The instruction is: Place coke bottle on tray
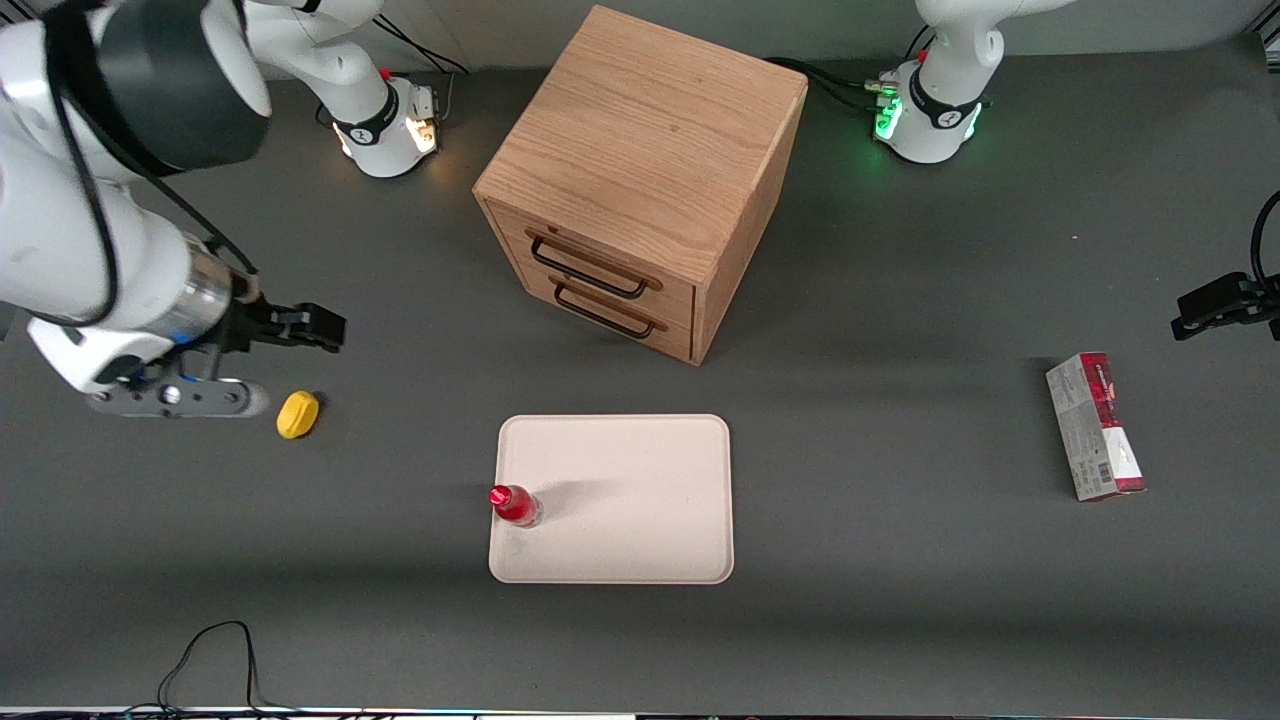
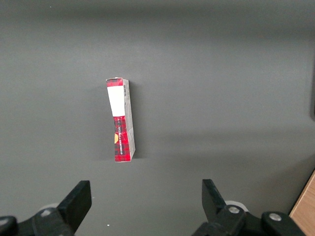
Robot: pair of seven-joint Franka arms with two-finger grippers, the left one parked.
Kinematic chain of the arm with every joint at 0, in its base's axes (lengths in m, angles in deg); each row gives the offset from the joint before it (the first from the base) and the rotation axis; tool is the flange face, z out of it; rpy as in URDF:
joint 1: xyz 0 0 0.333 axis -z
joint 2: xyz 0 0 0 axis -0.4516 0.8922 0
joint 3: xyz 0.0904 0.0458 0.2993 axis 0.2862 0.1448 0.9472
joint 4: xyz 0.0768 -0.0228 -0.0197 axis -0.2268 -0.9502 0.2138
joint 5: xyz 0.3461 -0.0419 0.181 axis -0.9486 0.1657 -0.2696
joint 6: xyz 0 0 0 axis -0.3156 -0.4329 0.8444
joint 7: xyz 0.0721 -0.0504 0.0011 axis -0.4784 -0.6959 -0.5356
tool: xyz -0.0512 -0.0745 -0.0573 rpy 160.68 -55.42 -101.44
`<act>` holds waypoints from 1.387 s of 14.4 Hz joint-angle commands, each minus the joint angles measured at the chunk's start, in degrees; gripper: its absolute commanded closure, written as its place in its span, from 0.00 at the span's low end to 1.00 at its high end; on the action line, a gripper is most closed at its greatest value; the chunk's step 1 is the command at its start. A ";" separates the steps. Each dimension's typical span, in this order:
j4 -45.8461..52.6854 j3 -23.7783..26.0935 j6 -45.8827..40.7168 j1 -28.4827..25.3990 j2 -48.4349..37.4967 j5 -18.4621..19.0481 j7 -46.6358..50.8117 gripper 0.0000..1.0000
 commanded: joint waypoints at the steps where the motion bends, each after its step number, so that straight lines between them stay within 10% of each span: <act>1: -14.95 -3.08 4.60 -0.56 -10.99 -0.28 -3.79 0.00; 12: -27.80 9.73 12.07 23.68 -21.82 -0.10 -18.21 0.00; 20: -27.80 9.30 12.08 23.43 -21.73 2.10 -15.16 0.00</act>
